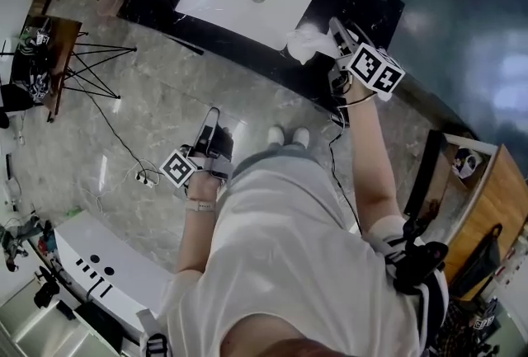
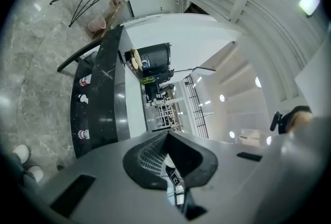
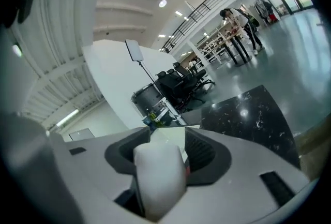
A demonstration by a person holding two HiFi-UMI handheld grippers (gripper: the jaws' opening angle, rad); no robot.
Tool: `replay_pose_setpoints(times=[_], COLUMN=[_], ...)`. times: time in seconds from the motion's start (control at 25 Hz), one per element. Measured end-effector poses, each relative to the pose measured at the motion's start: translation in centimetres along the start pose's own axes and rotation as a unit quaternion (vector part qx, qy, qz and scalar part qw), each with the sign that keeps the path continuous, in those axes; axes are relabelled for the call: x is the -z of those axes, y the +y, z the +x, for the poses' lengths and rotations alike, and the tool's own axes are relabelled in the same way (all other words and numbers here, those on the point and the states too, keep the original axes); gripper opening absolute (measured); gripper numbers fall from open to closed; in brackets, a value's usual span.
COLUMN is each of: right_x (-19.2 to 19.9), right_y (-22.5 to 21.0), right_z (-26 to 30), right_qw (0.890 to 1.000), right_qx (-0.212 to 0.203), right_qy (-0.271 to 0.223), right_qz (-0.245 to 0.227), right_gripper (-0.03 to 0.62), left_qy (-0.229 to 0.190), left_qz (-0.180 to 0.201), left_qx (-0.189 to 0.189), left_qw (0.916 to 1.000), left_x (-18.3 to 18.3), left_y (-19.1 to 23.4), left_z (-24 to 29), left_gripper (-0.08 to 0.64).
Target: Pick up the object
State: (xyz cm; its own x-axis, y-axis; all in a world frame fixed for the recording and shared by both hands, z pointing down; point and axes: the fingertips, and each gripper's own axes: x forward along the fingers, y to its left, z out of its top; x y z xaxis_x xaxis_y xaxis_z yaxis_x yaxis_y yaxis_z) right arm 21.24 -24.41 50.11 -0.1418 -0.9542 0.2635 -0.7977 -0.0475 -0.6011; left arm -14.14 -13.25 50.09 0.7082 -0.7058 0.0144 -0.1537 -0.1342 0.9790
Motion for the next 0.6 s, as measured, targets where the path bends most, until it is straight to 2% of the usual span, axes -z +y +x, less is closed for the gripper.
replay_pose_setpoints(times=[0.12,0.28,0.44,0.6], right_x=[-0.4,-0.6,-1.2,-1.8], right_y=[1.7,2.5,3.2,4.3], right_z=[-1.4,-2.9,-5.1,-8.0], right_qw=[0.995,0.981,0.969,0.961], right_qx=[-0.046,-0.085,-0.11,-0.127], right_qy=[-0.02,-0.041,-0.055,-0.063], right_qz=[0.082,0.171,0.216,0.239], right_gripper=[0.222,0.221,0.221,0.221], left_qy=[0.016,0.035,0.059,0.084], left_qz=[-0.002,-0.008,-0.008,-0.015], left_qx=[0.013,0.026,0.038,0.05], left_qw=[0.9998,0.999,0.9975,0.9951], left_x=[0.6,1.2,2.3,3.9], left_y=[-0.6,-1.2,-1.8,-3.3], left_z=[1.2,2.7,4.0,4.9], left_gripper=[0.006,0.006,0.006,0.006])
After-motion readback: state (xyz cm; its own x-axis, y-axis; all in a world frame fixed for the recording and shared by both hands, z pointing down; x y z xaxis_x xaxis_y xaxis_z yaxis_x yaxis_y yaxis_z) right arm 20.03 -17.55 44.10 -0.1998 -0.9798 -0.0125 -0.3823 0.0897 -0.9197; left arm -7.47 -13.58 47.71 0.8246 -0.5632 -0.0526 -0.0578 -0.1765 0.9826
